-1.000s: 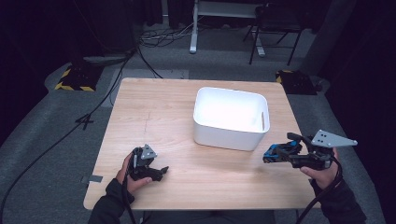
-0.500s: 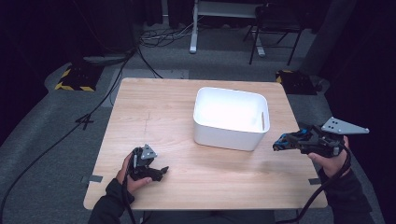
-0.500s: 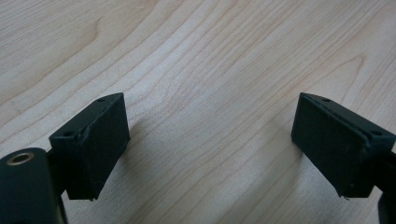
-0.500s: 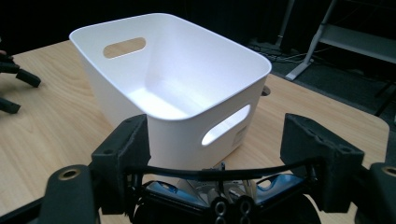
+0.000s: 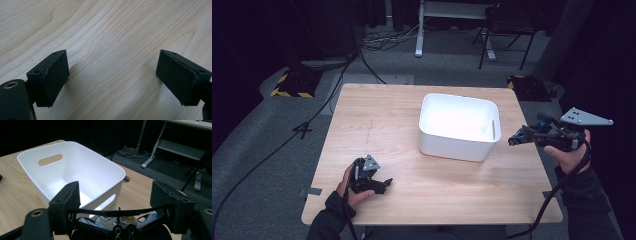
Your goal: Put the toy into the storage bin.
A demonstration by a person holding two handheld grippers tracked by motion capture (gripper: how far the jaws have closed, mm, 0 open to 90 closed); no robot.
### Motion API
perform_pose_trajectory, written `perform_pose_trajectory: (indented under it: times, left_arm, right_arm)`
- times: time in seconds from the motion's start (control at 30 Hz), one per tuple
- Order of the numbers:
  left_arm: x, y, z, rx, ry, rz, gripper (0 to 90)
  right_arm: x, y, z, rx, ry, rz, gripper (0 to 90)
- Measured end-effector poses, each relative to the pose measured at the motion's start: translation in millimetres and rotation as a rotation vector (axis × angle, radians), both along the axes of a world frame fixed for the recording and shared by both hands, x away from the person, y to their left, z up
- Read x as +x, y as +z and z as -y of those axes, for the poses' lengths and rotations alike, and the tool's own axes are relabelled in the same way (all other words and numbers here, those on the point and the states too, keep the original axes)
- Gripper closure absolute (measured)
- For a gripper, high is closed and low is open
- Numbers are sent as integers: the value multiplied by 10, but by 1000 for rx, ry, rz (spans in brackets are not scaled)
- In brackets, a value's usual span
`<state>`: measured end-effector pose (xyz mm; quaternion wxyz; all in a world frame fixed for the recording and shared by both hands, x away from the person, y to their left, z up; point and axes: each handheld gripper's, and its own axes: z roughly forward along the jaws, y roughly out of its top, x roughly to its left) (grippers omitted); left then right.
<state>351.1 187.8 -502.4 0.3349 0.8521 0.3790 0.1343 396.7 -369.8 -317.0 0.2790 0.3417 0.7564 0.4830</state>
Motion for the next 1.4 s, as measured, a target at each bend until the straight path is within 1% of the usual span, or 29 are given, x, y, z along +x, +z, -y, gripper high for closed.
perform_pose_trajectory:
  times: [0.13,0.2,0.33,0.57,0.7,0.73,0.77,0.8,0.87,0.93,1.0,1.07,1.33,1.4]
  left_arm:
    - [0,-1,1,-3,0,-3,116]
    - [0,-1,1,-3,0,-2,116]
    - [0,0,0,0,1,0,116]
    - [-1,-1,2,-3,0,-3,116]
    - [-1,1,0,1,1,0,116]
    - [-1,1,0,1,1,0,117]
    - [-1,1,0,1,1,0,117]
    - [-1,1,0,1,1,0,116]
    - [-1,1,0,2,1,0,116]
    - [-1,1,0,2,1,1,116]
    - [-1,1,0,1,1,0,116]
    - [-1,1,0,1,1,0,116]
    - [0,-2,2,-5,1,-3,116]
    - [0,-2,2,-5,1,-3,116]
  right_arm:
    - [66,58,4,2,-12,6,247]
    - [94,86,-7,0,-17,16,247]
    - [145,150,-27,18,-16,18,247]
    - [197,303,-113,7,-29,44,247]
    - [220,402,-170,3,-16,60,247]
    - [230,450,-207,4,-13,66,247]
    - [230,450,-207,4,-13,66,247]
    - [245,492,-243,-1,-2,74,247]
    - [247,512,-267,2,-2,72,247]
    - [258,545,-302,-2,6,81,247]
    - [264,578,-362,7,14,86,247]
    - [267,585,-379,-2,18,91,247]
    - [290,606,-516,-5,50,91,247]
    - [301,597,-574,-10,60,83,246]
